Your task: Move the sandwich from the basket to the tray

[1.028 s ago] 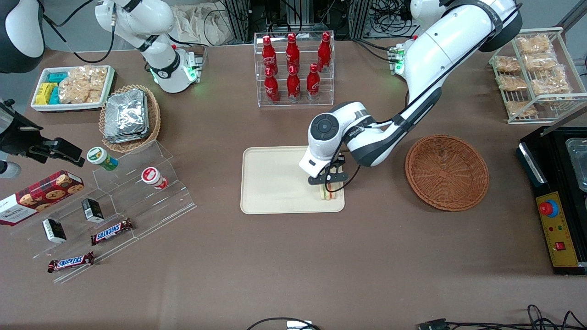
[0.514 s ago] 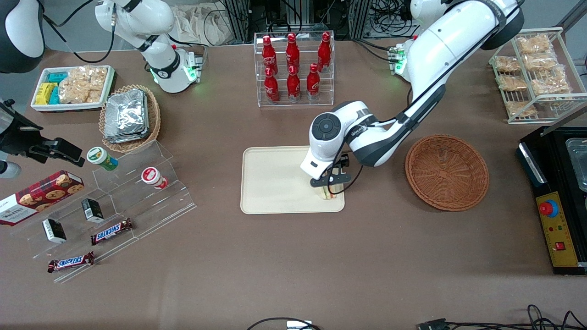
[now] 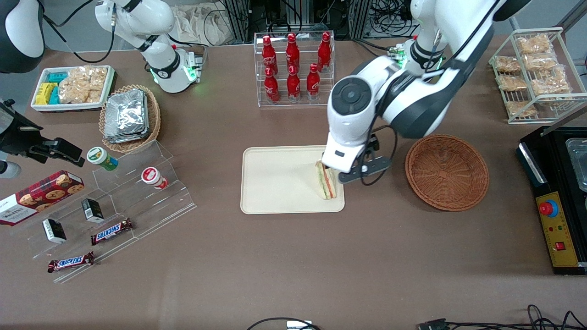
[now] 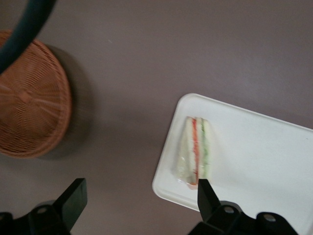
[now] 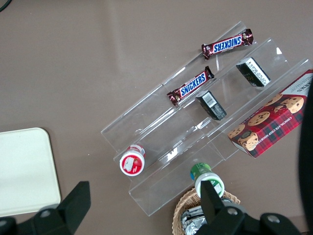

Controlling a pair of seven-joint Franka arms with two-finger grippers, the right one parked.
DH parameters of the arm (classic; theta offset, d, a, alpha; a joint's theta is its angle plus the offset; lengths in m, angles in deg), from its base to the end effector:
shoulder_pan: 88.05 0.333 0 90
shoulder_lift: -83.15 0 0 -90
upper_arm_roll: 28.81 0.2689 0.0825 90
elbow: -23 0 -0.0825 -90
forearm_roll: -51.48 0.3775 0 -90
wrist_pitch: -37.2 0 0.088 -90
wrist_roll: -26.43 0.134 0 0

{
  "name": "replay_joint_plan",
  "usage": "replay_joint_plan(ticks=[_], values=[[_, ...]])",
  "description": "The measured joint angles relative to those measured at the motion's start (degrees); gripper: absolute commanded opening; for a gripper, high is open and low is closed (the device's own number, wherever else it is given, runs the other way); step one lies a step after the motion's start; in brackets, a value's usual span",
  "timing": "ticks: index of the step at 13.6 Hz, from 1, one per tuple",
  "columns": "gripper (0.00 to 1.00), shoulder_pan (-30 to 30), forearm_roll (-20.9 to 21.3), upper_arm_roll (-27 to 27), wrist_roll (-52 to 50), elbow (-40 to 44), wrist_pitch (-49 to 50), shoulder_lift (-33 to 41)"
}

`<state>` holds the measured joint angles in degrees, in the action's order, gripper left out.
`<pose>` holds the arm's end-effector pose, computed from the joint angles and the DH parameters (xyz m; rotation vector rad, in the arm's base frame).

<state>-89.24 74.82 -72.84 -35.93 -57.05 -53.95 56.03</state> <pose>0.5193 -0.3557 0.4133 -2.9418 -0.4328 0.0359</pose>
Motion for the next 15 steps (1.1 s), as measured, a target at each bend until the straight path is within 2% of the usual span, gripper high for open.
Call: replay_joint_plan(ticks=[2,6,9,12,15], values=[[1.00,0.37,-3.26,5.27,8.19,0.44,2.15,3.32],[1.00,0.47,-14.58,23.54,26.80,-1.15,2.21,11.06],[1.00,0.10,-17.02,31.75,34.67,-5.68,0.37,17.07],[1.00,-2.72,-20.15,41.64,44.66,-8.60,-0.62,20.52],[1.00,-3.89,-21.38,45.80,48.45,-9.40,-1.57,20.77]])
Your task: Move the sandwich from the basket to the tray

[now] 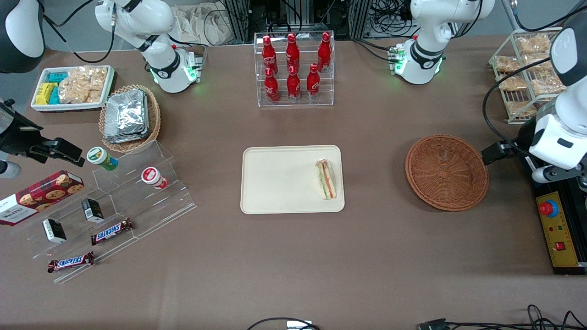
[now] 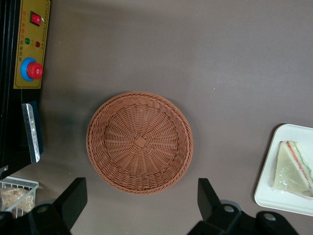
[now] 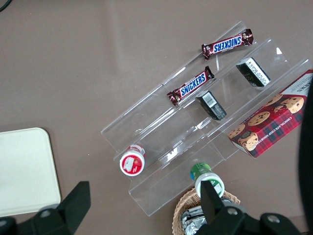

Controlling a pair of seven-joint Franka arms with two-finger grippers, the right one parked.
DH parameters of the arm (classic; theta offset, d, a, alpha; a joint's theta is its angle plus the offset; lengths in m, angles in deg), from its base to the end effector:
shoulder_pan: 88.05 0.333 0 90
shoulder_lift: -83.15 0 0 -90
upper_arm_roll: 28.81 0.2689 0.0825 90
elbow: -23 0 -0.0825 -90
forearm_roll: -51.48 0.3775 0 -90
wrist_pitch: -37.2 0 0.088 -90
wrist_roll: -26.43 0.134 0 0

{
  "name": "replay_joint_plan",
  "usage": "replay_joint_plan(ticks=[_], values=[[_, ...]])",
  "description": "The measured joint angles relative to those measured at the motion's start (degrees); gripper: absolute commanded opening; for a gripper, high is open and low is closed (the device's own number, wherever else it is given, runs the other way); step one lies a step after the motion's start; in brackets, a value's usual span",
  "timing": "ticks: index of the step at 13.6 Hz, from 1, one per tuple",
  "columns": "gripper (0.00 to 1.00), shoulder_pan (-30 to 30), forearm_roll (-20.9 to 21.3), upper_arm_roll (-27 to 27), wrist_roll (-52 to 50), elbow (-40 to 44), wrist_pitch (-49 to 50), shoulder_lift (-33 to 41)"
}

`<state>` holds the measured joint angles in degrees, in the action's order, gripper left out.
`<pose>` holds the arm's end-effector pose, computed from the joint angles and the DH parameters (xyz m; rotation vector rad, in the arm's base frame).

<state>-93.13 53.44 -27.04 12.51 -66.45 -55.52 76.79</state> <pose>0.5756 -0.0295 0.4965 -3.0826 -0.2821 0.0738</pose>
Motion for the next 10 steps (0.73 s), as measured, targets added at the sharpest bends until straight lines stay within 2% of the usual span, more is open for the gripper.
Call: replay_joint_plan(ticks=[3,10], values=[[1.00,-1.44,-2.45,2.43,1.19,-0.50,-0.36,-0.01],[1.00,-5.55,-2.63,6.49,1.33,-0.50,-0.26,0.00]])
